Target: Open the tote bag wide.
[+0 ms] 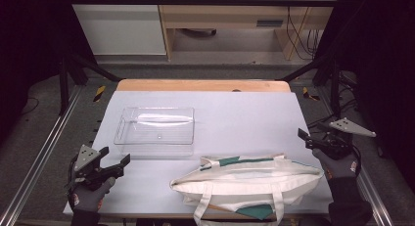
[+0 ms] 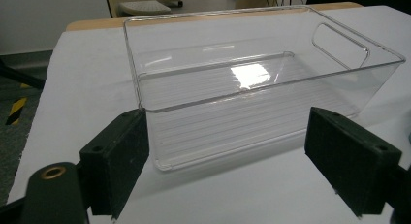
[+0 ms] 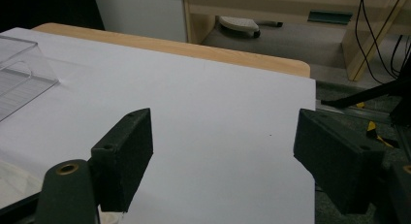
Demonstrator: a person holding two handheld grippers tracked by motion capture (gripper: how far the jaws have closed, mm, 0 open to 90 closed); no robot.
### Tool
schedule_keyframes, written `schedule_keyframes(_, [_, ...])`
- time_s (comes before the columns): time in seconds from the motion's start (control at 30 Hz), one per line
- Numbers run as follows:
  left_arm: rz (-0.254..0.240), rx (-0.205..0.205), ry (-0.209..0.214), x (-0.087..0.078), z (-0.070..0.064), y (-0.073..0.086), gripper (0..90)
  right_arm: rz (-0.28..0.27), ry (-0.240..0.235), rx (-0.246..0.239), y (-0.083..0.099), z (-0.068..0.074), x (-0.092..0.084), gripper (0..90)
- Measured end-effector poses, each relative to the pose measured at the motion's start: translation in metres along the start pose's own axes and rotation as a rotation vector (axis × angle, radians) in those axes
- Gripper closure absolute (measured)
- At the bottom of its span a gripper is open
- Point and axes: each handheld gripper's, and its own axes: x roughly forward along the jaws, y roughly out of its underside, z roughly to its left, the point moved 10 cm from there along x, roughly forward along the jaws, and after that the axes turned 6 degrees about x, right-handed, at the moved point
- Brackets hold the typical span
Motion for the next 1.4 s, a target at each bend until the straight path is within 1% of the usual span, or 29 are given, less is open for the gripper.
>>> schedule_keyframes(0.1, [-0.006,0.003,-0.001,-0.001,-0.001,0.000,14.7,-0.004,-0.001,0.001,-0.001,0.000,-0.002,23.6])
schedule_keyframes(0.13, [-0.012,-0.001,0.002,-0.001,-0.001,-0.001,14.7,-0.003,-0.007,0.012,-0.002,0.000,-0.005,25.7])
schedule_keyframes(0.2, [-0.015,-0.005,0.010,-0.002,-0.002,-0.001,14.7,0.001,-0.008,0.013,-0.002,0.001,-0.005,26.0])
schedule_keyframes(0.23, [-0.015,-0.004,0.018,-0.003,-0.003,-0.001,15.3,0.007,-0.011,0.005,-0.004,0.002,-0.007,27.6])
schedule_keyframes(0.33, [-0.015,-0.007,0.024,-0.003,-0.003,-0.001,15.6,0.004,-0.014,0.009,-0.007,0.005,-0.008,28.4])
schedule_keyframes(0.47, [-0.021,-0.016,0.023,-0.004,-0.003,-0.004,16.0,-0.005,-0.024,-0.006,-0.012,0.010,-0.013,30.0])
schedule_keyframes(0.53, [-0.021,-0.020,0.027,-0.004,-0.004,-0.005,16.0,-0.013,-0.035,-0.003,-0.015,0.013,-0.015,30.2])
schedule_keyframes(0.57, [-0.025,-0.024,0.023,-0.005,-0.005,-0.008,16.2,-0.015,-0.039,-0.012,-0.018,0.015,-0.017,30.7])
schedule_keyframes(0.63, [-0.030,-0.027,0.030,-0.006,-0.007,-0.012,16.4,-0.020,-0.048,-0.016,-0.021,0.020,-0.020,32.2])
schedule_keyframes(0.67, [-0.030,-0.027,0.030,-0.006,-0.007,-0.012,16.7,-0.020,-0.048,-0.016,-0.021,0.020,-0.020,32.2])
schedule_keyframes(0.7, [-0.029,-0.023,0.031,-0.006,-0.008,-0.013,16.9,-0.020,-0.062,-0.028,-0.023,0.026,-0.024,32.8])
schedule_keyframes(0.73, [-0.029,-0.019,0.034,-0.006,-0.009,-0.015,16.9,-0.020,-0.062,-0.028,-0.023,0.026,-0.024,32.8])
schedule_keyframes(0.8, [-0.031,-0.018,0.040,-0.007,-0.012,-0.019,16.9,-0.017,-0.073,-0.037,-0.023,0.033,-0.027,33.2])
schedule_keyframes(0.83, [-0.039,-0.014,0.046,-0.007,-0.015,-0.024,17.0,-0.007,-0.084,-0.043,-0.022,0.038,-0.032,33.9])
schedule_keyframes(0.9, [-0.042,-0.010,0.045,-0.007,-0.017,-0.026,17.1,-0.006,-0.089,-0.045,-0.022,0.041,-0.034,34.3])
schedule_keyframes(0.93, [-0.047,-0.009,0.049,-0.007,-0.019,-0.029,17.1,-0.004,-0.103,-0.043,-0.021,0.045,-0.038,34.8])
schedule_keyframes(1.03, [-0.054,0.010,0.063,-0.006,-0.027,-0.036,17.4,0.001,-0.120,-0.053,-0.018,0.052,-0.042,35.1])
schedule_keyframes(1.13, [-0.062,0.027,0.071,-0.003,-0.036,-0.043,17.5,0.001,-0.130,-0.062,-0.016,0.056,-0.044,35.3])
schedule_keyframes(1.17, [-0.065,0.033,0.079,-0.003,-0.040,-0.045,18.1,-0.001,-0.141,-0.067,-0.015,0.060,-0.046,35.7])
schedule_keyframes(1.27, [-0.071,0.044,0.099,0.000,-0.051,-0.051,18.2,-0.006,-0.151,-0.073,-0.015,0.064,-0.049,36.3])
schedule_keyframes(1.33, [-0.078,0.048,0.112,0.001,-0.058,-0.056,19.0,-0.002,-0.168,-0.083,-0.013,0.070,-0.051,37.0])
schedule_keyframes(1.37, [-0.080,0.057,0.122,0.002,-0.065,-0.061,19.2,0.001,-0.171,-0.083,-0.012,0.071,-0.051,37.2])
schedule_keyframes(1.4, [-0.080,0.057,0.122,0.002,-0.065,-0.061,19.5,0.005,-0.175,-0.089,-0.011,0.072,-0.051,37.5])
